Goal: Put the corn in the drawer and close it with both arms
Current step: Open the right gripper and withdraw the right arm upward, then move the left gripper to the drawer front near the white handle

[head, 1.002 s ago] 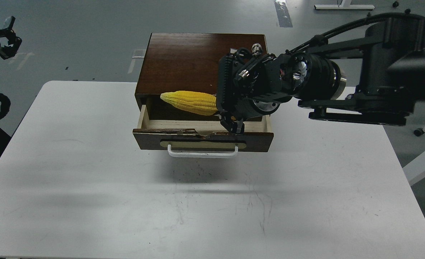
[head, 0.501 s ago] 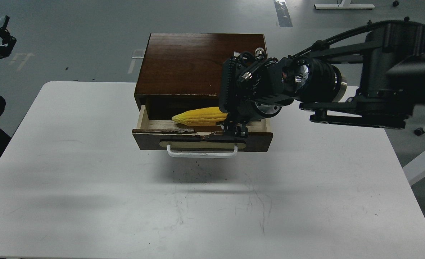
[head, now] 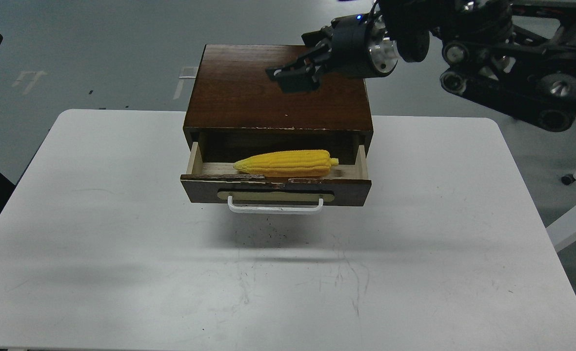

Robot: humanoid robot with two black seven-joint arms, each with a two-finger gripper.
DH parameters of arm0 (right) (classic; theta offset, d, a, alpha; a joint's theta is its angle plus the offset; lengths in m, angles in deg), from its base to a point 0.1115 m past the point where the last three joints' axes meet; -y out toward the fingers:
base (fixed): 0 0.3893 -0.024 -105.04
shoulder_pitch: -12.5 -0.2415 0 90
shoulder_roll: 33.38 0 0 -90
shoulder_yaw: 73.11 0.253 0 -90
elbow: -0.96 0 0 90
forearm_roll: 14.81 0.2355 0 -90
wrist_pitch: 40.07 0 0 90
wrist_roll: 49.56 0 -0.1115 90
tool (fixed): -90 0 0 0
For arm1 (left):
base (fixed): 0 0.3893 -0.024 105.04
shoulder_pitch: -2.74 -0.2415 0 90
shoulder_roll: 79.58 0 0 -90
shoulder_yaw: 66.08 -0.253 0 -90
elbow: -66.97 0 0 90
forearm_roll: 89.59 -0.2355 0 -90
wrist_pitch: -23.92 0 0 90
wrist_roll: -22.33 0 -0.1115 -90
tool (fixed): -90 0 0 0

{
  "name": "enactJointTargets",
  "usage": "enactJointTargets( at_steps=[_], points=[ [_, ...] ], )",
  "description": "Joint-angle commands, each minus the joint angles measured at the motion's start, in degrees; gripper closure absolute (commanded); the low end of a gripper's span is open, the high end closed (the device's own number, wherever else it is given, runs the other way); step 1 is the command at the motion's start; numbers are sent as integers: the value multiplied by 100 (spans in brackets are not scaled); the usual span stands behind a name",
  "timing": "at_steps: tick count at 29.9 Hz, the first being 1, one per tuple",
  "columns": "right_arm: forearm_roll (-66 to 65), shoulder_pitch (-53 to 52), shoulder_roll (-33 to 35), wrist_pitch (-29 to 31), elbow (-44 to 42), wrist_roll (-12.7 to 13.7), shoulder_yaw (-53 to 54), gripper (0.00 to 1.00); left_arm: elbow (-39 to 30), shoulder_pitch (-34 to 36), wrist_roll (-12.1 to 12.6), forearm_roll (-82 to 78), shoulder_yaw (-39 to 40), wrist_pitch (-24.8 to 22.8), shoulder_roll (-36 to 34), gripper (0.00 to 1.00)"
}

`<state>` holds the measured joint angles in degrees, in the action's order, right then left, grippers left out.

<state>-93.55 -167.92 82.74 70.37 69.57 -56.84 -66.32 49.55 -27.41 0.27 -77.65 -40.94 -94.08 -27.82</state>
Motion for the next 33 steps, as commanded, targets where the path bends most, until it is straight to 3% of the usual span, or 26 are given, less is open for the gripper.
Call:
enactJointTargets(
  at_steps=[1, 3, 8, 11, 14, 16, 19, 20, 21, 25, 29, 33],
  points=[
    [866, 471, 357, -40, -199, 8, 795, 2, -8, 158, -87, -357, 0, 0, 19, 9],
    [1427, 717, 515, -75, -374, -1, 1025, 2, -7, 499, -88, -761, -9, 0, 97, 22],
    [2625, 1333, 999, -453, -472, -1, 1298, 2, -34, 1125, -202, -2001, -9, 0, 124, 24],
    [3415, 1597, 1140, -602, -551, -1, 1421, 2, -428, 1292, -281, -2643, -9, 0, 124, 32],
    [4460, 1869, 1246, -664, -1006, -27, 1465, 2, -1156, 1389, -403, -3694, -9, 0, 133, 42],
    [4893, 2045, 1237, -664, -1350, -203, 1483, 2, -1614, 1389, -594, -4382, -9, 0, 221, 48],
    [5455, 2213, 1237, -664, -1842, -607, 1483, 2, -2387, 1346, -594, -5104, -9, 0, 274, 59],
    [5805, 2274, 1237, -655, -2061, -686, 1500, 2, -2798, 1319, -594, -5445, -18, 0, 265, 66],
    [6209, 2318, 1237, -655, -2272, -678, 1501, 2, -3168, 1302, -594, -5753, -26, 0, 248, 73],
    [7134, 2415, 1193, -603, -2862, -555, 1474, 2, -4110, 1152, -594, -6431, -26, 0, 168, 81],
    [8257, 2687, 1176, -594, -3275, -423, 1492, 2, -5532, 933, -594, -7221, -35, 0, -165, 96],
    [8971, 3073, 1176, -297, -3285, -414, 1509, 1, -6578, 766, -594, -7872, -88, 0, -358, 100]
  ],
)
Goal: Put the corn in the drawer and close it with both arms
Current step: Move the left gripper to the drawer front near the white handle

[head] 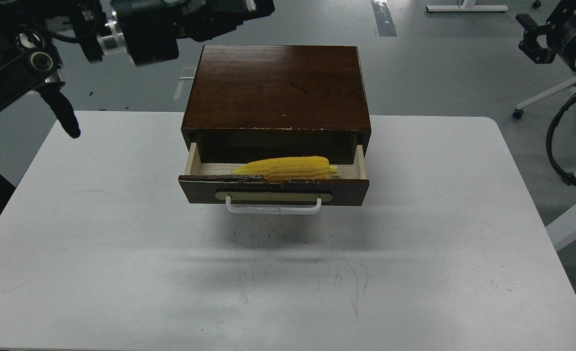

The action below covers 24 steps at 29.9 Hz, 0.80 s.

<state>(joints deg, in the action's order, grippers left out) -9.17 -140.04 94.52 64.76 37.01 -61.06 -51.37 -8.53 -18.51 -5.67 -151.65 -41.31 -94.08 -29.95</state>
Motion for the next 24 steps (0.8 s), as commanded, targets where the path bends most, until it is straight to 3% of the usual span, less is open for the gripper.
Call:
enactJointTargets(
  at_steps=[1, 7, 14, 24],
  points=[
    [595, 356, -2, 406, -29, 7, 14, 0, -904, -142, 1, -534, -103, 0, -190, 100],
    [1096, 988, -10, 1318, -46, -27, 347, 0, -1415, -151, 1, -1348, -639, 0, -252, 100],
    [1097, 1218, -2, 1318, -125, -54, 621, 0, -1828, -195, 1, -2897, -1421, 0, -410, 100],
    [1097, 1244, -19, 1318, -898, -54, 858, 0, -1767, -502, 1, -4409, -1563, 0, -384, 100]
  ],
)
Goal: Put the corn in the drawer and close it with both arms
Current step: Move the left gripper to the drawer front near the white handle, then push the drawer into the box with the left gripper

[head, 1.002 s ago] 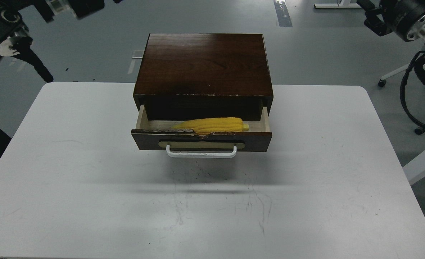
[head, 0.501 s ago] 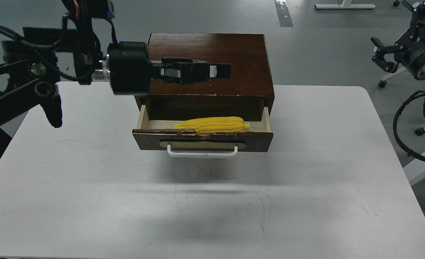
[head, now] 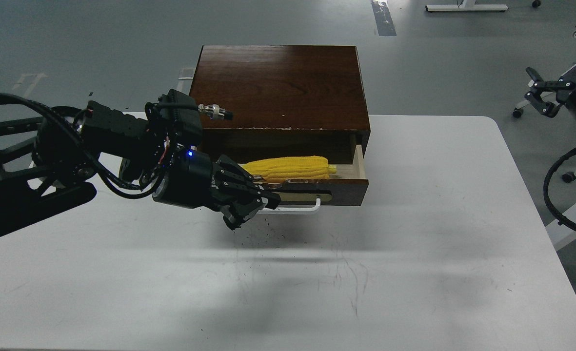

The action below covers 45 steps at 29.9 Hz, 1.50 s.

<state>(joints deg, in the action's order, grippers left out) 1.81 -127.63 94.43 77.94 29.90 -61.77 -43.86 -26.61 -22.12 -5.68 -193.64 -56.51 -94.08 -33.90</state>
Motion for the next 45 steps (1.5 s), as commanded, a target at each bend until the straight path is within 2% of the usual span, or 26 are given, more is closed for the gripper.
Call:
enactJointTargets(
  at_steps=[1, 14, 45],
  points=[
    [-1, 3, -28, -1, -239, 18, 115, 0, 42, -203, 1, -342, -69, 0, 12, 100],
    [-1, -6, -125, -1, -266, 18, 124, 0, 59, -599, 1, -1468, -69, 0, 47, 100],
    [-1, -6, -222, -1, -450, -9, 124, 0, 507, -555, 1, -1433, -16, 0, 82, 100]
  ],
)
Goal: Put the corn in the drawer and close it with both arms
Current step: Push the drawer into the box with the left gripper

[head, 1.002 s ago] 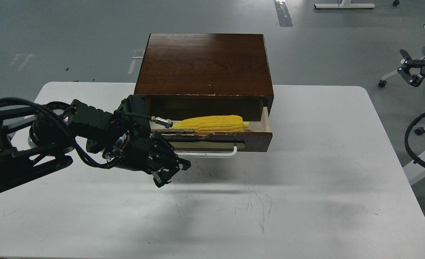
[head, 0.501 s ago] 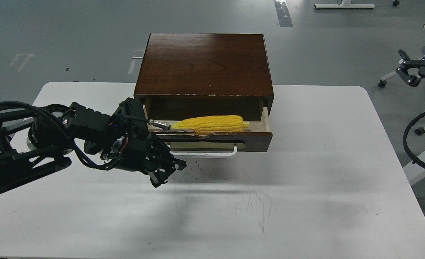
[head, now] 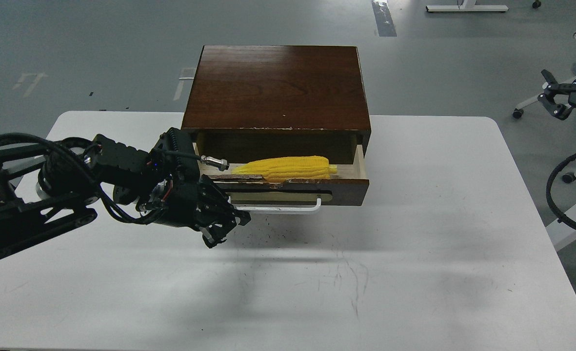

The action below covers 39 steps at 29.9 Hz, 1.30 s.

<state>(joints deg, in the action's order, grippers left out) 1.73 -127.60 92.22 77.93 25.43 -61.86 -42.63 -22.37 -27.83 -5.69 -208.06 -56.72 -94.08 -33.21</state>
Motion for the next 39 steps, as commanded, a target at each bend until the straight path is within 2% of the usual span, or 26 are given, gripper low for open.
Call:
enactJointTargets(
  at_steps=[1, 15, 18, 39],
  points=[
    [-1, -9, -1, 1, -4, 0, -7, 0, 118, 24, 2, 26, 5, 0, 39, 100],
    [-1, 0, -36, 1, -4, 0, -7, 0, 803, 42, 7, 79, 49, 0, 285, 100],
    [-1, -9, -27, 1, -4, 0, -7, 0, 979, 60, 2, 88, 49, 128, 303, 100],
    [-1, 0, -27, 1, -4, 0, -51, 0, 1331, 235, 16, 563, 49, 330, 312, 100]
  ],
)
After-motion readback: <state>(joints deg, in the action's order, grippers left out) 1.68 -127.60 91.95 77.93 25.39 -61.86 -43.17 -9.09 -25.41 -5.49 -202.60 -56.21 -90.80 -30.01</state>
